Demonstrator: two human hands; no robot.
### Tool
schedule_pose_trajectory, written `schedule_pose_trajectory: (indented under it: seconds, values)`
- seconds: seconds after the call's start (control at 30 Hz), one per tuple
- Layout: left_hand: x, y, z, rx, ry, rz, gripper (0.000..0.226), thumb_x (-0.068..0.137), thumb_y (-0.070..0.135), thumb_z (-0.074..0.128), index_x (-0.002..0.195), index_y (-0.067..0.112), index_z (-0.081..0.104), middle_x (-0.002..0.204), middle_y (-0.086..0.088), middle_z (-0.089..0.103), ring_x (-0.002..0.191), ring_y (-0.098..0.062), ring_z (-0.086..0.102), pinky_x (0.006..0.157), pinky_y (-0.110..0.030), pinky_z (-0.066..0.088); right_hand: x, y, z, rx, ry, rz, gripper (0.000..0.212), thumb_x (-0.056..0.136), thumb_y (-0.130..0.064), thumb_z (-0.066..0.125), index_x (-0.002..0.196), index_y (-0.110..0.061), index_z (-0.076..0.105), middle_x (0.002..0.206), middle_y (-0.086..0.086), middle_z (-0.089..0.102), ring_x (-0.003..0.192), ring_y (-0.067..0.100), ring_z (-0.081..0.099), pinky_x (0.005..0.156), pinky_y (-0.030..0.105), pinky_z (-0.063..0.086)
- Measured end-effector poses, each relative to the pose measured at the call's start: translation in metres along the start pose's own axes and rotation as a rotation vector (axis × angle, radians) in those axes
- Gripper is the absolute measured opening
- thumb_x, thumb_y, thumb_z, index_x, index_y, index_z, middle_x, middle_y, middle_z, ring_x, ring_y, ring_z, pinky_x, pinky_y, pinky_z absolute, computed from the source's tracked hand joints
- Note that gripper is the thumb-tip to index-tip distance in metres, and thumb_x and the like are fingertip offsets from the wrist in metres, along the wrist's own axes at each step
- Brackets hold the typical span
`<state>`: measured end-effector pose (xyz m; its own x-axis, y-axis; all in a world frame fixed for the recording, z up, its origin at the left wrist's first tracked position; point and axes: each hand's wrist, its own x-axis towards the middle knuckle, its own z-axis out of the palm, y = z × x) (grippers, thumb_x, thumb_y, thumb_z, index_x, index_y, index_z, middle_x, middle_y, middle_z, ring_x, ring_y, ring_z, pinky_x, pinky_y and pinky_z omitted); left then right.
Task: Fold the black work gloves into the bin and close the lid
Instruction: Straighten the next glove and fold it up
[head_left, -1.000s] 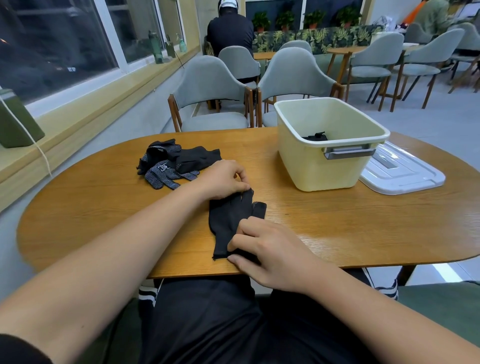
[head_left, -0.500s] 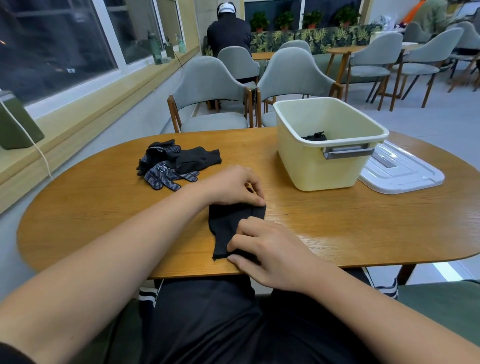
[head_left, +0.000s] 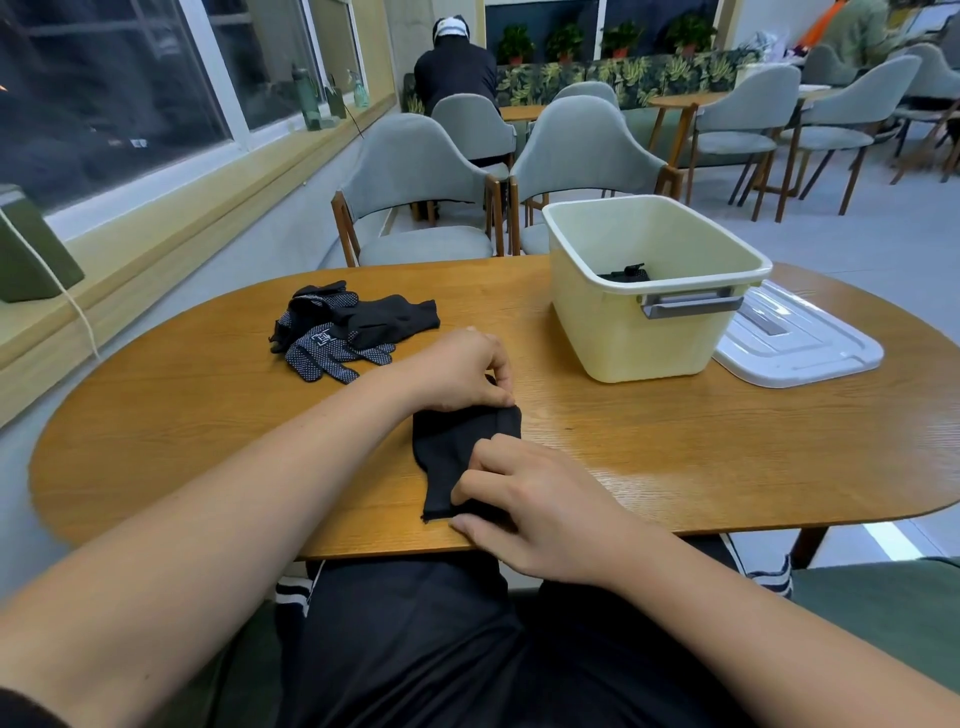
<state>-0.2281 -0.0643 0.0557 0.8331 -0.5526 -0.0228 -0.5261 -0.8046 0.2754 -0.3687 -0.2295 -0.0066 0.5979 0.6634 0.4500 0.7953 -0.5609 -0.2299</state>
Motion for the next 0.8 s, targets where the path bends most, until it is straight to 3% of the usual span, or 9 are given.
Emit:
schedule_pose_trajectory:
  seconds: [0.37,0.6,0.8]
  values:
    - [0.002,-0.006,0.024,-0.144,0.084,0.001,0.011,0.093,0.036,0.082,0.088,0.032,0.073,0.114,0.012,0.067,0.116,-0.015,0.052,0.112,-0.038,0.04,0.001,0.0,-0.001,0.01,-0.016,0.016,0.025,0.104,-0.045,0.065,0.115,-0.024,0.07,0.103,-0.008,0.054,0.092,0.013,0.051,0.072,0.031,0.046]
    - [-0.002,-0.007,0.029,-0.202,0.166,0.023,0.016,0.091,0.036,0.083,0.083,0.036,0.07,0.11,0.013,0.069,0.113,-0.014,0.052,0.104,-0.041,0.046,0.001,-0.001,-0.002,0.008,-0.022,0.013,0.023,0.105,-0.044,0.065,0.116,-0.024,0.07,0.102,-0.008,0.054,0.091,0.012,0.05,0.072,0.027,0.041]
    - [-0.001,0.0,0.029,-0.144,0.15,0.0,0.017,0.092,0.037,0.082,0.082,0.039,0.068,0.111,0.012,0.068,0.114,-0.016,0.051,0.107,-0.048,0.044,0.0,0.0,-0.002,0.012,-0.016,0.015,0.023,0.105,-0.044,0.065,0.115,-0.025,0.069,0.102,-0.009,0.053,0.09,0.012,0.05,0.072,0.029,0.044]
